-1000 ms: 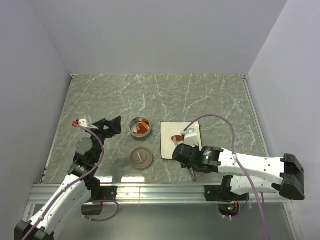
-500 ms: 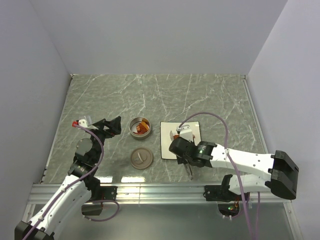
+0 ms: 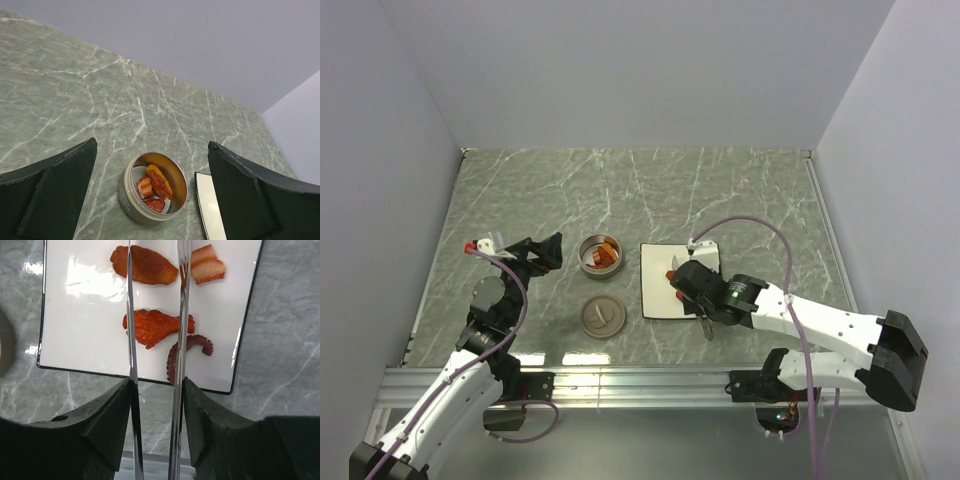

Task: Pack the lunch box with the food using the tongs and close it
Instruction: Pick up the food using the clamp

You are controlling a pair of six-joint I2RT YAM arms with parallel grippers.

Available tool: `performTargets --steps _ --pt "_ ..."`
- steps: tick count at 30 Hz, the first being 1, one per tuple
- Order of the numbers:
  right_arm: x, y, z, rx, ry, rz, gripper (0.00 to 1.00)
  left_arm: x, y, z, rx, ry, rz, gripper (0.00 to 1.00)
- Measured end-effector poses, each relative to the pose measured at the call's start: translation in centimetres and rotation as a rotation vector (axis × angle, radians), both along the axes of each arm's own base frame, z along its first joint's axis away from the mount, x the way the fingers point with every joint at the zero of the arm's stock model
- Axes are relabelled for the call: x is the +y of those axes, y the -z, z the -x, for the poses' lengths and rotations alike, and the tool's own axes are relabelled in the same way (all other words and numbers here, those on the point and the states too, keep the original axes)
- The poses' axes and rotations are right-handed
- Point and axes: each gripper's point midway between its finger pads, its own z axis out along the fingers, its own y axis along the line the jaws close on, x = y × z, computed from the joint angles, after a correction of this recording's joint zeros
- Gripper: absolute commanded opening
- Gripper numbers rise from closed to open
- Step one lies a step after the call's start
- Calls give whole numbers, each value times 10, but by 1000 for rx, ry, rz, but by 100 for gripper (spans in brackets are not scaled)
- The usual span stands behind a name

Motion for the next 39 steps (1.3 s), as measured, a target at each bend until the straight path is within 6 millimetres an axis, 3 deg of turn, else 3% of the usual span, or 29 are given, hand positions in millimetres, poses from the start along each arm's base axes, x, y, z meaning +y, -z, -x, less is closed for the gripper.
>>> performTargets --steps 9,13,23,39 --pt "-22 -29 1 -84 62 -47 52 0 0 0 0 0 0 99" --pt "-29 -33 3 -93 82 -49 52 0 0 0 0 0 0 99" --pt "-37 -17 8 -40 123 19 50 1 -5 2 -19 0 8 100" --pt "-33 -1 26 18 102 82 49 1 -2 3 -7 0 3 100"
